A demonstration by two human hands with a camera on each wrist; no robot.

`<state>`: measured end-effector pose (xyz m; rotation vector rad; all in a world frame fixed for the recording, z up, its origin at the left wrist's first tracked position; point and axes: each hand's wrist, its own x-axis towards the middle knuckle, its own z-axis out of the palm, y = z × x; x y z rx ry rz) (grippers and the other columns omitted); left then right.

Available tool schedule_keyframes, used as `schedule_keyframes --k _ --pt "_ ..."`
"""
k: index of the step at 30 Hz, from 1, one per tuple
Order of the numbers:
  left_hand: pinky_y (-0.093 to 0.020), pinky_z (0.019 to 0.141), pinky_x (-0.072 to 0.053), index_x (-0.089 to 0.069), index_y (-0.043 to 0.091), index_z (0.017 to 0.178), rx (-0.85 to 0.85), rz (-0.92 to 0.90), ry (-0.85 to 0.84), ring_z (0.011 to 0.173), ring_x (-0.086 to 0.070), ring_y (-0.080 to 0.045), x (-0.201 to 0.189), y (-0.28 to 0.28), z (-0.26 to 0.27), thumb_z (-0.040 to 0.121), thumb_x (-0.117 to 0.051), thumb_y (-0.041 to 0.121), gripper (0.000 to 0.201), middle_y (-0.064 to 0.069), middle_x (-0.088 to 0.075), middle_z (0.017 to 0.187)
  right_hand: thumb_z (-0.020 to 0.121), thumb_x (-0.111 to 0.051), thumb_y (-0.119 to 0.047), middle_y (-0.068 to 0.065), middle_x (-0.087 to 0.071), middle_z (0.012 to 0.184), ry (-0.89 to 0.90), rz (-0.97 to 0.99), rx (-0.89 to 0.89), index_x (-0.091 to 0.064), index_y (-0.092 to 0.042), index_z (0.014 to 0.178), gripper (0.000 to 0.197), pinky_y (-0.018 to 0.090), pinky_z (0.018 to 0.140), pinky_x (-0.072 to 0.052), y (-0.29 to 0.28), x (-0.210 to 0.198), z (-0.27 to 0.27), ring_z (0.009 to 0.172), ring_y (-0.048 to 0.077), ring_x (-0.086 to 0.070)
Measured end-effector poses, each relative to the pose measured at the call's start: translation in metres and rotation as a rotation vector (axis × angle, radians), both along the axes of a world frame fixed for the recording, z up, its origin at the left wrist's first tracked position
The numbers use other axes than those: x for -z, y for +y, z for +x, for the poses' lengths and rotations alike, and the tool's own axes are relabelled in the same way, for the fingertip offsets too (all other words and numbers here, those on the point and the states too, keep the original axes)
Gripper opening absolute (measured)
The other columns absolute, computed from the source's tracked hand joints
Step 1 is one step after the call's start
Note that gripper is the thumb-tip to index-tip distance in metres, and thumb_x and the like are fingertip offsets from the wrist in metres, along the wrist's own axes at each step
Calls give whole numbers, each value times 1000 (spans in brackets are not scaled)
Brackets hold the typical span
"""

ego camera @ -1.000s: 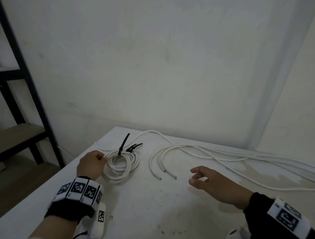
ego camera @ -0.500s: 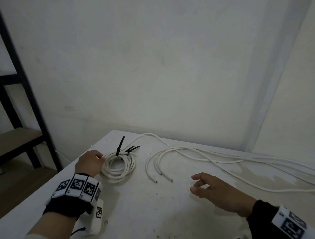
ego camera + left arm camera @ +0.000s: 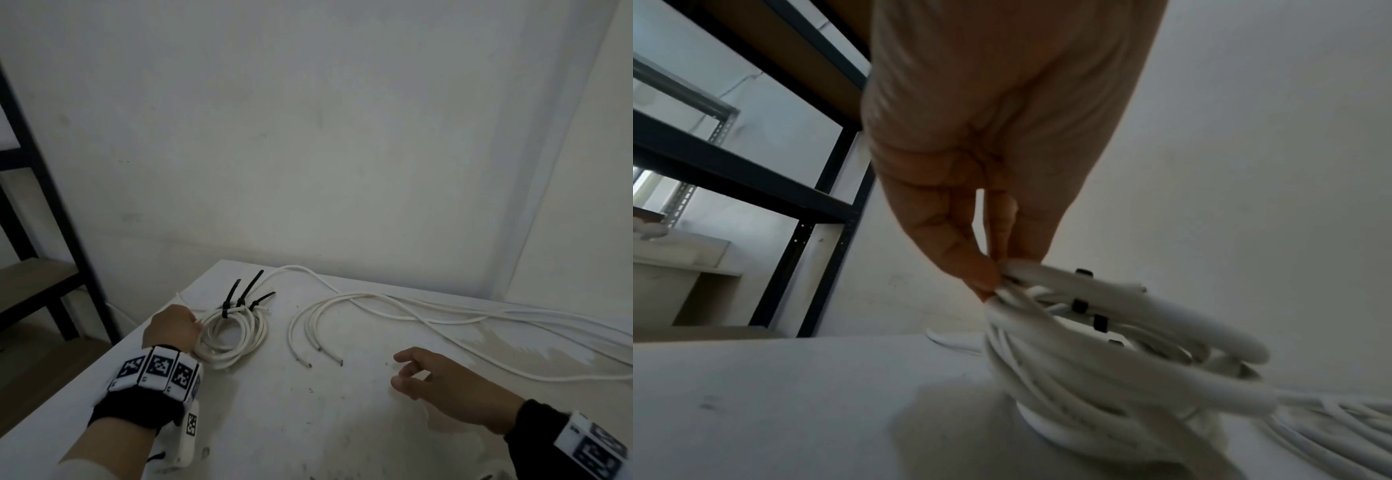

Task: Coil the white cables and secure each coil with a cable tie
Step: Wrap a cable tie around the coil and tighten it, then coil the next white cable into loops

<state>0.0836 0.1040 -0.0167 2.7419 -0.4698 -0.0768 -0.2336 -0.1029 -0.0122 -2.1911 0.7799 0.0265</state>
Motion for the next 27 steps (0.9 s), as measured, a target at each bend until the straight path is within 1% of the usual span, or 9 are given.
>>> schedule_keyframes --k 3,6,8,10,12,15,18,22,27 --pt "-28 68 -39 -63 4 64 -15 -26 30 79 -59 -30 -1 1 2 85 -58 17 25 -18 -66 83 87 -56 -45 -10 -53 112 -13 -19 19 -45 -30 123 41 13 70 -38 -2 1 7 89 1 -53" --pt "-29 72 -38 -59 2 65 -15 -44 65 87 -58 -31 -2 0 -2 87 -54 21 29 -19 -63 88 87 -57 -42 -3 -50 121 34 -83 49 -45 -21 128 47 18 81 -36 -10 9 15 98 8 -49" --pt "-32 79 -39 -64 0 87 -19 -71 70 99 -57 -33 -6 -2 -8 88 -54 25 27 -21 -63 108 87 -57 -41 3 -48 130 75 -133 62 -44 -18 130 51 19 84 -33 -20 13 21 102 11 -46" --pt "-36 92 -39 -59 2 116 -38 -87 55 116 -51 -34 -11 -4 -11 87 -56 30 40 -17 -55 127 88 -57 -41 6 -45 135 104 -174 80 -43 -16 131 52 20 86 -33 -30 15 26 112 16 -48" --pt "-40 98 -39 -51 10 128 -55 -30 -4 122 -44 -36 -18 -6 -16 85 -56 37 51 -16 -49 133 89 -55 -41 8 -40 139 142 -224 76 -40 -14 133 53 23 93 -33 -40 14 31 122 20 -44" --pt "-40 92 -40 -53 12 124 -36 23 -193 117 -42 -37 -31 -20 -32 86 -56 35 44 -18 -50 126 90 -52 -42 9 -33 142 190 -279 73 -38 -14 134 54 28 99 -33 -53 13 37 127 23 -39" --pt "-38 86 -41 -59 10 114 78 -25 -309 111 -46 -35 -39 -44 -53 86 -57 29 33 -17 -55 116 91 -51 -42 9 -30 143 214 -307 80 -35 -14 136 56 32 104 -32 -66 13 44 130 26 -34" --pt "-35 85 -43 -61 7 110 280 -104 -233 107 -54 -32 -33 -81 -69 86 -56 22 29 -16 -59 114 90 -50 -43 11 -28 144 262 -369 96 -31 -14 139 59 35 107 -31 -83 15 54 132 29 -30" --pt "-28 80 -40 -55 5 113 377 2 -106 109 -55 -25 -10 -121 -81 91 -49 18 27 -10 -59 117 90 -51 -42 12 -30 145 299 -355 97 -27 -13 141 63 33 106 -32 -103 19 61 132 30 -32"
